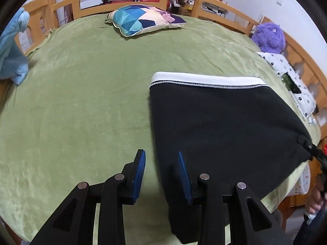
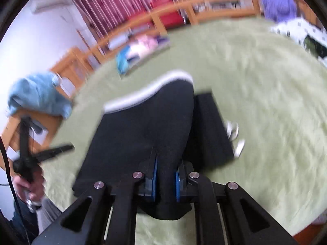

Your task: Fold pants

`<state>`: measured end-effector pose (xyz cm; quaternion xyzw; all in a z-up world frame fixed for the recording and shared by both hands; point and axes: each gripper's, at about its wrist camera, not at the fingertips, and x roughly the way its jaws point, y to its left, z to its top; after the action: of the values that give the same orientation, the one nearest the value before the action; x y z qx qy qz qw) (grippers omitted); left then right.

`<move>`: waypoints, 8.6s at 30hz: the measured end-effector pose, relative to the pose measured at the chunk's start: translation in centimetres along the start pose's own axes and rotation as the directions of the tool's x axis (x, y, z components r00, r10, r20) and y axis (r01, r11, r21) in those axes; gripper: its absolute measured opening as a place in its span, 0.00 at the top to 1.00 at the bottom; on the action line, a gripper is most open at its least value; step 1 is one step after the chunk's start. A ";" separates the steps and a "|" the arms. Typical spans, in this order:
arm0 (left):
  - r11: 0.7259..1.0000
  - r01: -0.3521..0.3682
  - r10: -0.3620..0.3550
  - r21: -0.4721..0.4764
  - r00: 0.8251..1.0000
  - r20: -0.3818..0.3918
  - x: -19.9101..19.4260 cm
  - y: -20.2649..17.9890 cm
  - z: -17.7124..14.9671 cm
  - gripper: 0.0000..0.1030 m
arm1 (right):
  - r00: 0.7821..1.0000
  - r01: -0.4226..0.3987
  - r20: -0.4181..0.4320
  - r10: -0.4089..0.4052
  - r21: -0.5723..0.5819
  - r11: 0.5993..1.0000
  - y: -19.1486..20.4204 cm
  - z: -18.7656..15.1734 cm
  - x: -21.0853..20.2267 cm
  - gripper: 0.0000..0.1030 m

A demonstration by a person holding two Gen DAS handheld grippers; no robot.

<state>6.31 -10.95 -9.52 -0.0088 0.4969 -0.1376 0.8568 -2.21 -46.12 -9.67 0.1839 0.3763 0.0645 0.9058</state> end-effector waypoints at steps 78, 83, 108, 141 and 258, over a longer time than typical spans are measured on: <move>0.993 0.069 -0.079 -0.095 0.991 -0.107 5.4 20.5 4.8 0.62 | 0.972 -0.146 -0.170 0.164 0.110 0.983 13.7 2.5 19.2 0.74; 0.998 -0.019 0.015 -0.063 0.998 -0.067 3.2 20.0 3.3 0.60 | 0.982 -0.012 -0.188 0.006 -0.028 1.000 14.8 2.6 18.6 0.57; 0.999 -0.015 0.018 -0.037 0.998 0.060 -1.9 19.1 0.7 0.53 | 0.997 0.017 -0.064 -0.031 -0.205 0.979 18.4 -0.4 11.0 0.81; 0.994 -0.098 0.097 -0.055 0.995 -0.034 1.2 16.5 -4.4 0.47 | 0.991 0.060 -0.104 -0.081 -0.194 0.979 18.8 -1.1 16.3 0.77; 0.984 -0.172 0.176 -0.038 0.941 0.287 -20.4 6.9 -8.1 0.13 | 0.966 0.237 0.154 -0.206 -0.218 0.947 25.8 -6.5 -9.7 0.04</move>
<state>-8.59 1.62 2.62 0.0100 0.3657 -0.0555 0.9290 -13.12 -22.86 2.33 0.0357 0.3247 -0.0059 0.9451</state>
